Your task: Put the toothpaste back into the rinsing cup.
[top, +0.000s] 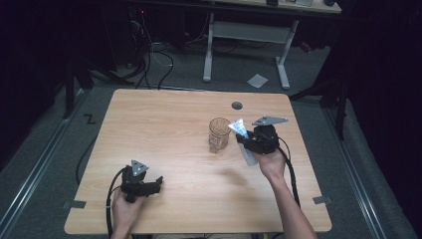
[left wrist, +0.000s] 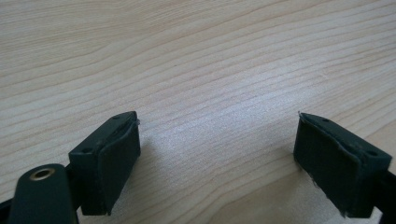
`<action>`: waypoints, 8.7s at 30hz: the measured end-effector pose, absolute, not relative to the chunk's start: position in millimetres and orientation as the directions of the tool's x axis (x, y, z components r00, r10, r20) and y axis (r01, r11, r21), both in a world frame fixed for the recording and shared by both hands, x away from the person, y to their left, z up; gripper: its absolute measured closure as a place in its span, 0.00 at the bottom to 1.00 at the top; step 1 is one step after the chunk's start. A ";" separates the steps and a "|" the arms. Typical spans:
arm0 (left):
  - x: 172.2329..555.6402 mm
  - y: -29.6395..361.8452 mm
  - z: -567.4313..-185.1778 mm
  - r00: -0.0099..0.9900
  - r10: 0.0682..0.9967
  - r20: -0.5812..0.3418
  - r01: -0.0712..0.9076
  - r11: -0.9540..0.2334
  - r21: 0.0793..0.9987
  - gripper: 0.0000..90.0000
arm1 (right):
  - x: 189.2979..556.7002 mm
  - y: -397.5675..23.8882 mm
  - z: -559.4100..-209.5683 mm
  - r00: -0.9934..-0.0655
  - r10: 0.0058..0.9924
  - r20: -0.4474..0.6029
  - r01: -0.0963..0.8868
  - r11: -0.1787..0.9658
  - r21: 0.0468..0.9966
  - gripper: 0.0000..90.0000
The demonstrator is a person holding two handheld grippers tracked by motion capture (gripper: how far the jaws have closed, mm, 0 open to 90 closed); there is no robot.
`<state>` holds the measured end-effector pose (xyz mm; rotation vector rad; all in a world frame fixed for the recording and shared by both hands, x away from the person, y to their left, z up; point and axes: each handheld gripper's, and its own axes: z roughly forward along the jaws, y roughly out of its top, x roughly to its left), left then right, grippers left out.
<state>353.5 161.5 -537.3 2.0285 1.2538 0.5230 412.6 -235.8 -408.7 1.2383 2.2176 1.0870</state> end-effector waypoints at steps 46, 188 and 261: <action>353.6 161.7 -537.2 0.454 0.891 -0.017 0.615 -0.300 0.729 0.17 | 460.8 -204.7 -372.1 -0.560 0.826 0.066 0.500 0.274 0.821 0.73; 353.3 161.6 -537.3 0.455 0.891 -0.017 0.615 -0.300 0.729 0.17 | 497.9 -165.6 -432.5 -0.554 0.832 -0.007 0.560 0.379 0.737 0.68; 353.5 161.5 -537.2 0.454 0.891 -0.016 0.615 -0.300 0.729 0.17 | 464.1 -189.6 -420.2 -0.562 0.827 -0.010 0.506 0.354 0.786 0.42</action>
